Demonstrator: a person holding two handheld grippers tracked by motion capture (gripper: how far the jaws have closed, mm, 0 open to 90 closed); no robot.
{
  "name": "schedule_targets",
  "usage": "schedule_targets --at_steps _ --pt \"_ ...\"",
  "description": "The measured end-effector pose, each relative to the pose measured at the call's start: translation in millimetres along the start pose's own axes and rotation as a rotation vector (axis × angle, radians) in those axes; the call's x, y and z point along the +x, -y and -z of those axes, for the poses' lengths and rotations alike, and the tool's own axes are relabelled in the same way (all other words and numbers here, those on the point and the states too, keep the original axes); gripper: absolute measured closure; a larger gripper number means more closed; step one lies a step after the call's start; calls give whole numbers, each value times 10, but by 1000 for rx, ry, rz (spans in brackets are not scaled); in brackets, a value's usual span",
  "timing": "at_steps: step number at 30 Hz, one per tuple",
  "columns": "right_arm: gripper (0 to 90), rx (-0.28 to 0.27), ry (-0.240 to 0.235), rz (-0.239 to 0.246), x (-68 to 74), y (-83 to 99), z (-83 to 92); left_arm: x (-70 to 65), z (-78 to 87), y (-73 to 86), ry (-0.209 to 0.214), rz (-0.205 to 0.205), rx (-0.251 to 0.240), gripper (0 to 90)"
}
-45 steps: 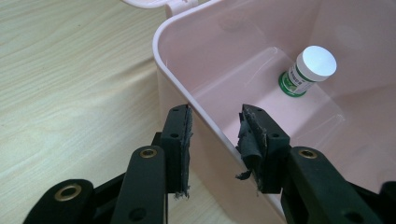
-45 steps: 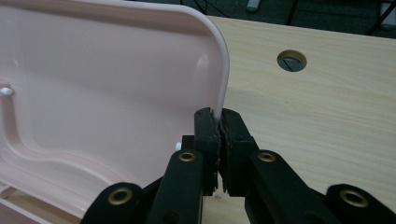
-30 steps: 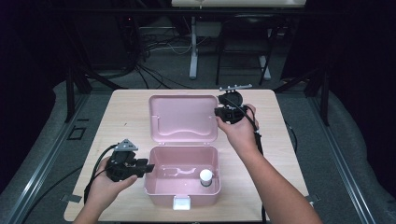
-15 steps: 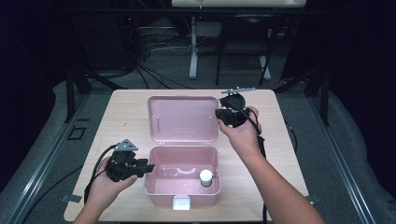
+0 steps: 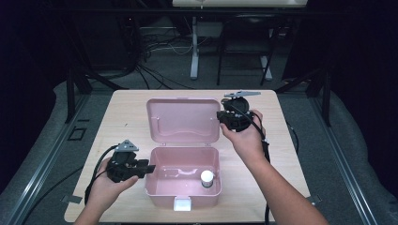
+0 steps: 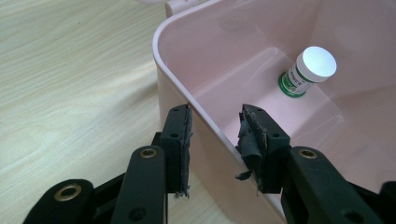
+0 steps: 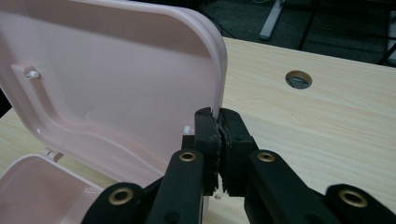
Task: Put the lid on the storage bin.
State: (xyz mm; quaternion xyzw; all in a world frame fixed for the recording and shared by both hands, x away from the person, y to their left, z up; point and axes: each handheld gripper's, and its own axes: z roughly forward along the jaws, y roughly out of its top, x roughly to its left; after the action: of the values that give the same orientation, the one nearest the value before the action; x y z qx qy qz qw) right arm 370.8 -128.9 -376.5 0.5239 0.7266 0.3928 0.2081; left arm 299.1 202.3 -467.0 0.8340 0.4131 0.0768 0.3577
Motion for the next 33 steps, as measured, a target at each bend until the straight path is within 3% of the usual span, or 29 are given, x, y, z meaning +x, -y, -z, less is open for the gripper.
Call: schedule_targets --at_steps 21,33 --pt "871 -28 -14 39 46 100 154 1 0 1 0 1 0 634" --pt "867 -85 -27 52 61 232 246 1 2 4 1 -4 -2 637"
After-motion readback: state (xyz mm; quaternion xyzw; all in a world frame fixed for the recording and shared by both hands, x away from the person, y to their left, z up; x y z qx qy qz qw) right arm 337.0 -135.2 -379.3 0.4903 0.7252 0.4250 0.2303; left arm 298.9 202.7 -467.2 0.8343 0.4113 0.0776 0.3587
